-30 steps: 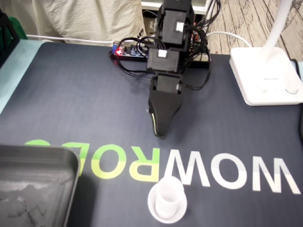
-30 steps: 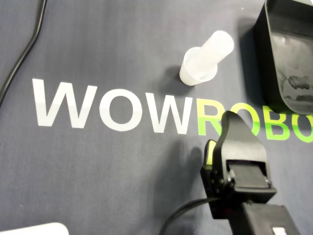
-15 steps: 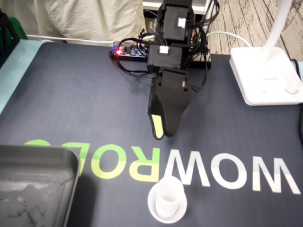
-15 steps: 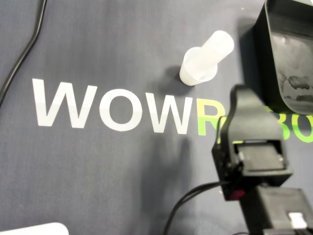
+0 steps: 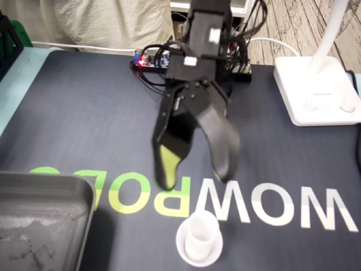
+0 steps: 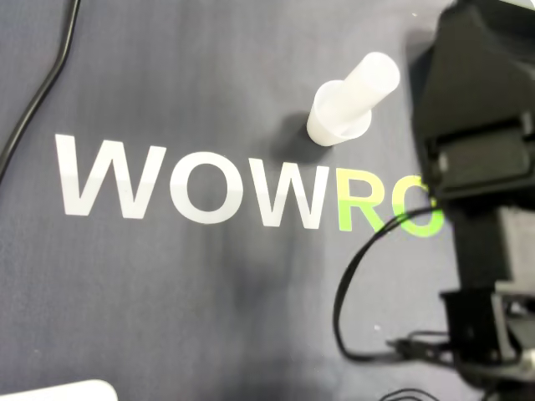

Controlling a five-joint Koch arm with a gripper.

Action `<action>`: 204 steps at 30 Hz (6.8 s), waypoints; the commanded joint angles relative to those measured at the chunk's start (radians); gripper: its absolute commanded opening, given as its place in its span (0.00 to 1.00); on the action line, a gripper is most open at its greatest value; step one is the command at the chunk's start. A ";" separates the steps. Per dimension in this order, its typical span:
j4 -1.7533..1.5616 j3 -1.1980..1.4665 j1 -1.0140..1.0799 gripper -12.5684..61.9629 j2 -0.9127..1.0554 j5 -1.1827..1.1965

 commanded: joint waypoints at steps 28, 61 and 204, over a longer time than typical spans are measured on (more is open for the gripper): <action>-0.494 -0.098 -0.052 0.61 -0.551 -0.505; -0.500 -0.060 -0.077 0.47 -0.676 -0.529; 0.288 -0.655 0.354 0.21 -0.328 0.279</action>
